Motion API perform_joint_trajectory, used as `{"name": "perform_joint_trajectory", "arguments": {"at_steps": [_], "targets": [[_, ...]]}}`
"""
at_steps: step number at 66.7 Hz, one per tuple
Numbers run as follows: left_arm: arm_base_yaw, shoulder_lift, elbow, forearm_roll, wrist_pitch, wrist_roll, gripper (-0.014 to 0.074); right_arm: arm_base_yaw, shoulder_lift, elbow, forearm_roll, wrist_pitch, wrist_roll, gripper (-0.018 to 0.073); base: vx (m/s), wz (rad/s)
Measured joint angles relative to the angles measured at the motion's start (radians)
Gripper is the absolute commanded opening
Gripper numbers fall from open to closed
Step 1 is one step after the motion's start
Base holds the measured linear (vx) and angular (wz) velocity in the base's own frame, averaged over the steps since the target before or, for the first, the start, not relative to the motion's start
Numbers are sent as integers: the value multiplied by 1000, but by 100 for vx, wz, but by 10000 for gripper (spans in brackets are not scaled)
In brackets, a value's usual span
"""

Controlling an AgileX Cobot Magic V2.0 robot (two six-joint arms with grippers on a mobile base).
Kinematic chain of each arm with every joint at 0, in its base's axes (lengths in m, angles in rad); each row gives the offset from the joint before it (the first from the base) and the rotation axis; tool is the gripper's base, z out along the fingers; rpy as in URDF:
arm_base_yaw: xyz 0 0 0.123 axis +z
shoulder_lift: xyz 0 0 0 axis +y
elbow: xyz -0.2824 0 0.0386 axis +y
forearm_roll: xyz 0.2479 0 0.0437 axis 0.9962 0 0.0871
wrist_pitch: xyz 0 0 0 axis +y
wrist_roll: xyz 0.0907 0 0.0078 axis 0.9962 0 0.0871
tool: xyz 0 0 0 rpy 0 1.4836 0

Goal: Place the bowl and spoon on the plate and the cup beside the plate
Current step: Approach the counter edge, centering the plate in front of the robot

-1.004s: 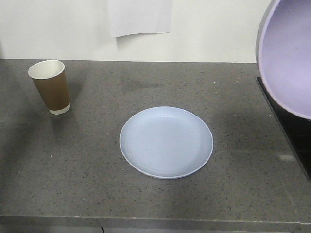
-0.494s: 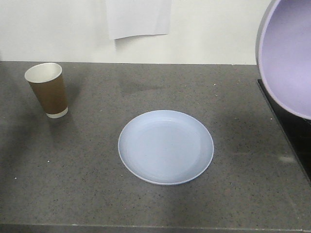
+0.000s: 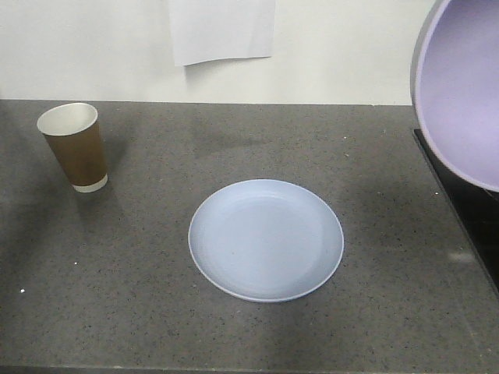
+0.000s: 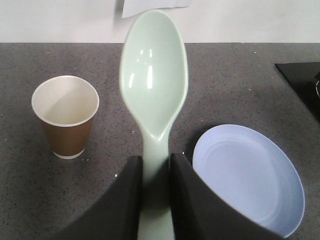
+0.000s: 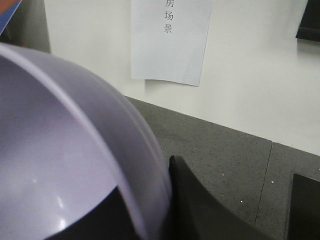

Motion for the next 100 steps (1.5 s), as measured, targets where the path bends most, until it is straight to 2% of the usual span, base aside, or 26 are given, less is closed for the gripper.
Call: {"name": "perform_joint_trajectory", "arguments": {"at_steps": [100], "targets": [[0,0,0,0,0,0,-6,0,0,0,0,0,0,-3,2,0]]}}
